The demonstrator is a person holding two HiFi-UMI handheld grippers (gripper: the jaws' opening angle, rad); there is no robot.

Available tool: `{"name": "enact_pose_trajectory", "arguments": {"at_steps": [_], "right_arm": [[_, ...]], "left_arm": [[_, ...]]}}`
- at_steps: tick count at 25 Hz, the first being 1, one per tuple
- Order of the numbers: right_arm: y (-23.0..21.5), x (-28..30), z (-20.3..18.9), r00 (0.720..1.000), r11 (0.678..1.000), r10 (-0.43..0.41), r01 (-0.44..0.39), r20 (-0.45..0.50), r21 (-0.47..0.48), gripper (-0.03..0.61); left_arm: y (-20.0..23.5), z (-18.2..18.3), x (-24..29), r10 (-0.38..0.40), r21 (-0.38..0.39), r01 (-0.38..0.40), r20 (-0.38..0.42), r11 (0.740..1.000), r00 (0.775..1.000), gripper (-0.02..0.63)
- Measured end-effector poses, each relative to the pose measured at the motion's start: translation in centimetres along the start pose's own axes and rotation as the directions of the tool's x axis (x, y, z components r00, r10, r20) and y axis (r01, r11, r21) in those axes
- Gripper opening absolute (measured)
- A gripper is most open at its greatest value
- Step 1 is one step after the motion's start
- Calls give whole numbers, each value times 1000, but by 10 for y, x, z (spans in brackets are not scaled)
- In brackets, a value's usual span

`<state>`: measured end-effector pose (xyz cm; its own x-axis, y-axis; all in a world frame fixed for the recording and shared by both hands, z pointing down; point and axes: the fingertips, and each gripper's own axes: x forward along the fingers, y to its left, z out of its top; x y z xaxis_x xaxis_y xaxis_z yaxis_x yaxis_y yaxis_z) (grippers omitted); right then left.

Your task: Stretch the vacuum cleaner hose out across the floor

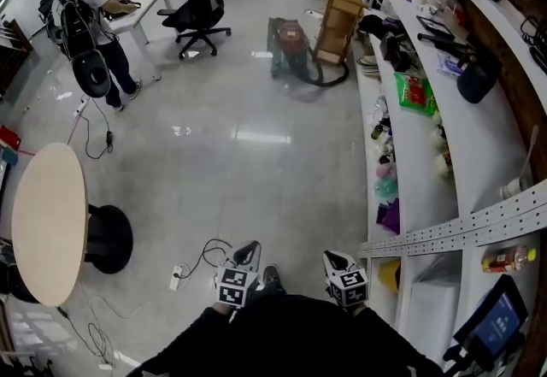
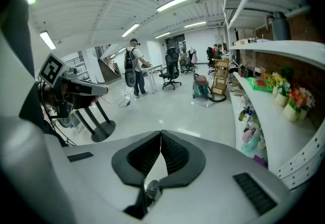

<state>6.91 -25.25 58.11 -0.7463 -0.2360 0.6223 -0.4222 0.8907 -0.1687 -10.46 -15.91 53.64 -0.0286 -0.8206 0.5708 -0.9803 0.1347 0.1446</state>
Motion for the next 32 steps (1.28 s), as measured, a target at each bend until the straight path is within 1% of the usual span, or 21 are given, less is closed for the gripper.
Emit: {"name": "enact_pose_trajectory", "arguments": {"at_steps": [2, 4, 6, 8, 10, 12, 15, 18, 22, 24, 25, 27, 29, 30, 32], "right_arm": [[-9, 16, 34, 998, 999, -36, 37, 45, -29, 14], [-23, 29, 64, 993, 996, -83, 87, 87, -37, 14], [-37, 38, 82, 988, 993, -112, 117, 105, -34, 14], [-50, 51, 96, 987, 992, -118, 122, 105, -33, 14], [-65, 70, 108, 989, 993, -112, 115, 91, -28, 14], [-82, 97, 119, 993, 996, -90, 92, 77, -22, 14], [-102, 147, 148, 998, 999, -15, 17, 58, -46, 14], [-136, 192, 185, 995, 995, 64, -58, 78, -81, 14], [-192, 231, 247, 985, 985, 135, -123, 104, -118, 14], [-221, 247, 277, 984, 984, 134, -119, 118, -129, 14], [-236, 256, 289, 984, 986, 127, -111, 121, -128, 14], [-258, 272, 305, 986, 989, 117, -104, 123, -108, 14], [-271, 285, 315, 989, 990, 113, -104, 95, -97, 14], [-277, 292, 320, 992, 990, 105, -97, 76, -99, 14], [-289, 313, 324, 993, 993, 95, -90, 73, -76, 14]], "left_arm": [[25, 14, 18, -21, -16, 21, 6, 1000, 1000, 23], [42, 36, 37, -61, 18, 61, 29, 998, 998, 23], [47, 55, 56, -111, 52, 109, 39, 993, 993, 23], [51, 70, 76, -140, 40, 138, 44, 990, 989, 23], [56, 86, 102, -142, 6, 142, 50, 990, 989, 23], [63, 104, 129, -129, -23, 131, 54, 991, 990, 23], [75, 127, 167, -97, -38, 98, 41, 994, 994, 23], [90, 149, 196, -32, -50, 32, 10, 998, 999, 23], [113, 200, 233, 63, -72, -62, 13, 995, 998, 23], [120, 228, 257, 98, -97, -95, 35, 991, 995, 23], [122, 241, 269, 103, -106, -98, 47, 990, 994, 23], [123, 261, 291, 91, -89, -86, 57, 992, 994, 23], [132, 270, 312, 77, -55, -75, 36, 996, 996, 23], [140, 272, 325, 73, -50, -71, 18, 996, 997, 23], [156, 276, 354, 53, -63, -53, -11, 997, 999, 23]]}}
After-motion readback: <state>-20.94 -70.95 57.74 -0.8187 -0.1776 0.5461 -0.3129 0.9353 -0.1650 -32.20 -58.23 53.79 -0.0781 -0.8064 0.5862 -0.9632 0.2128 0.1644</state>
